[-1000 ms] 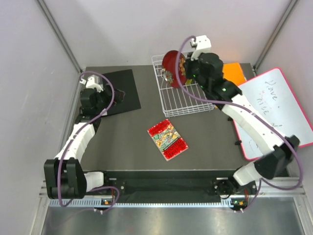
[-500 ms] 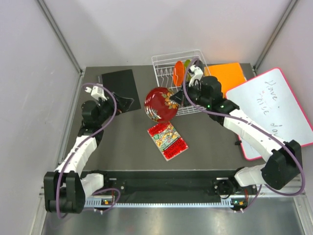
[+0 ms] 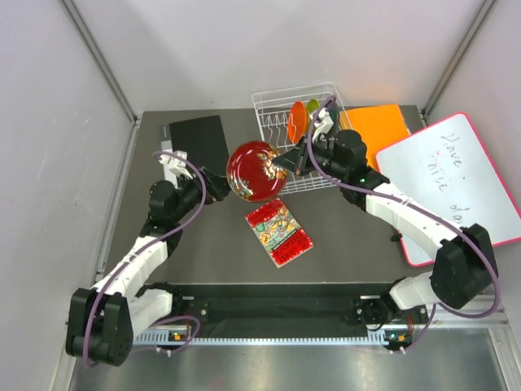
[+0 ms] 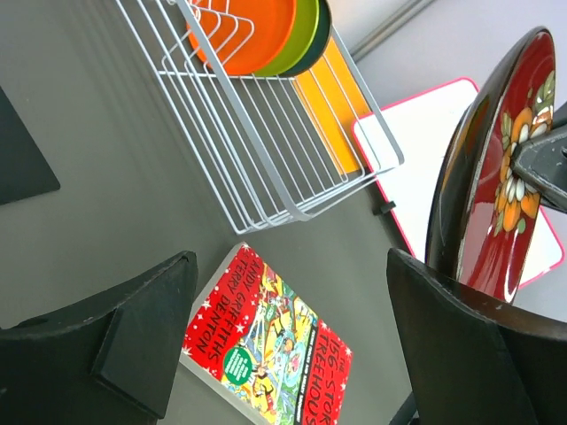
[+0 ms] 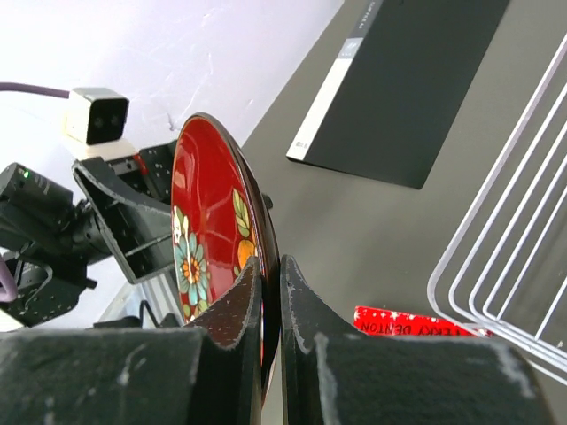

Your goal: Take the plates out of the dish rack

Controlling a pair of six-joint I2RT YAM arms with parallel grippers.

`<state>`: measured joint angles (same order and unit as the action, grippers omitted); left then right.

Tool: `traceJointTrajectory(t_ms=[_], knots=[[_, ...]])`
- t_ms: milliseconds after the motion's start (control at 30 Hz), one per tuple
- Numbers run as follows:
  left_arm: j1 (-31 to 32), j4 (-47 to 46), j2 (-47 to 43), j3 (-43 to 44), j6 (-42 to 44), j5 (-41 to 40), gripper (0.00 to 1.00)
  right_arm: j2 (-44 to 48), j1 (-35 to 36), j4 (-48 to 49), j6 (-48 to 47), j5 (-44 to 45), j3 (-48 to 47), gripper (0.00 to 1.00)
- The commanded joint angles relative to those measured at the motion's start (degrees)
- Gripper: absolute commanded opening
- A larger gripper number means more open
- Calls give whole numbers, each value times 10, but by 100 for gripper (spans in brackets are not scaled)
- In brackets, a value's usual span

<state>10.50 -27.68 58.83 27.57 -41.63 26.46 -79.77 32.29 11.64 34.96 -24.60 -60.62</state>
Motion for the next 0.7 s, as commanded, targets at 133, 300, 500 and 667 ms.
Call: traceJointTrajectory(t_ms=[133, 300, 500, 667], knots=[[27, 41, -57, 11, 36, -86, 91, 34, -21, 31, -12, 56, 5, 0], [27, 84, -75, 24, 59, -121, 91, 53, -43, 1, -33, 97, 22, 0], [29, 59, -69, 19, 43, -102, 91, 32, -43, 27, -27, 72, 32, 0], [40, 5, -41, 6, 8, -87, 89, 2, -36, 67, 4, 40, 37, 0]])
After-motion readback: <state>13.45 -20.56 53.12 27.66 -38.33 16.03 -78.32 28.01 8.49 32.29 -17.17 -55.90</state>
